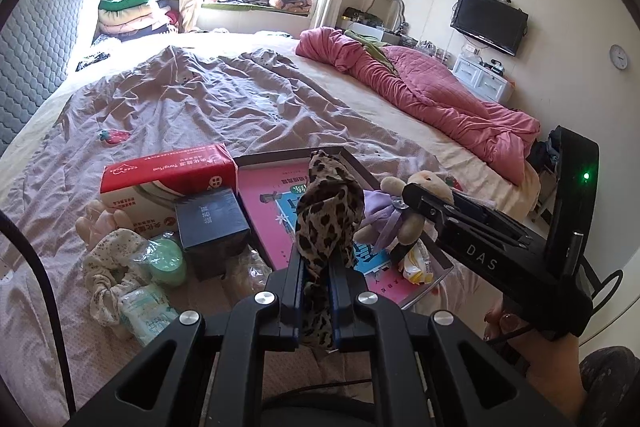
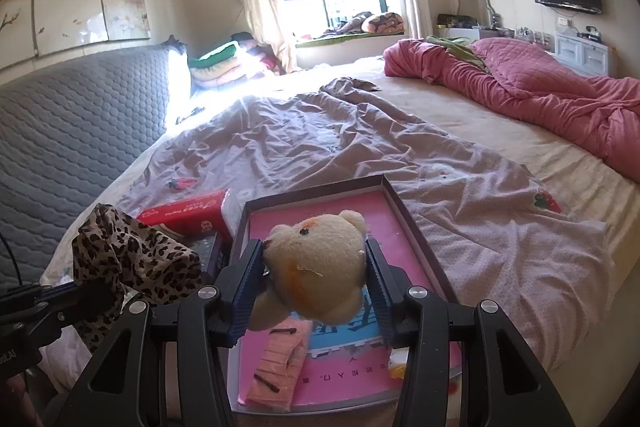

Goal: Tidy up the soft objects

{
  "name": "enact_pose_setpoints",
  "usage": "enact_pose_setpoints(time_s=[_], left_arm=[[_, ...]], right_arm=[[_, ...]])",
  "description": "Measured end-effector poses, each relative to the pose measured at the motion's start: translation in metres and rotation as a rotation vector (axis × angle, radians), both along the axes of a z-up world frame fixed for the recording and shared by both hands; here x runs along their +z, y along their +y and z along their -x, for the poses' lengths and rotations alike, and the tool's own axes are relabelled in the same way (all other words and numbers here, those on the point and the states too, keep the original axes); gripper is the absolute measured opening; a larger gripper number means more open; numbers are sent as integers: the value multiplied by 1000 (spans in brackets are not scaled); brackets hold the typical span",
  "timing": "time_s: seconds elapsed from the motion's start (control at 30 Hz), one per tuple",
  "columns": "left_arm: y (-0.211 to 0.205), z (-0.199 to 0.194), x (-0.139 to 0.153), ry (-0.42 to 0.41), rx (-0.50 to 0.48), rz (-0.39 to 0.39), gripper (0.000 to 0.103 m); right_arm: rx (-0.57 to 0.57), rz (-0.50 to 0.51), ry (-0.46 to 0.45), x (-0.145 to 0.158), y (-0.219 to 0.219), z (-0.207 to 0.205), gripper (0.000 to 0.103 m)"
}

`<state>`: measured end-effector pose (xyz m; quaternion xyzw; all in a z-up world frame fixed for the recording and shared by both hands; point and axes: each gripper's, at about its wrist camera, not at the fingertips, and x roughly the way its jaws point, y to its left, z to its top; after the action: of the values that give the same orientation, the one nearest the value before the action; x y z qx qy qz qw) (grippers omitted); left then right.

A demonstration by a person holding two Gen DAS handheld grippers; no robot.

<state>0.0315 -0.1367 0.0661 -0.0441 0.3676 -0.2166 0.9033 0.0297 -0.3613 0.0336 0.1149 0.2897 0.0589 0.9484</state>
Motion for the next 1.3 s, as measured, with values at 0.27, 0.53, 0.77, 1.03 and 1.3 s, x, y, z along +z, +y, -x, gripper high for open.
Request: enact_pose_setpoints(time_s=[0.27, 0.53, 0.77, 1.03, 1.3], left_arm=[[-11, -5, -11, 34, -19, -8, 10], [-22, -13, -28, 90, -36, 4, 10], [-30, -20, -41, 129, -51, 9, 10], [-37, -32, -62, 204, -71, 56, 10], [-46, -42, -77, 240, -77, 26, 10]], right_arm=[[-30, -3, 21, -8, -11, 2, 51], [-32, -6, 40, -15, -14, 2, 51], [-36, -15, 52, -20, -16, 1, 51], [-56, -19, 66, -27, -24, 0, 51], [-62, -13, 82, -35, -26, -2, 52]])
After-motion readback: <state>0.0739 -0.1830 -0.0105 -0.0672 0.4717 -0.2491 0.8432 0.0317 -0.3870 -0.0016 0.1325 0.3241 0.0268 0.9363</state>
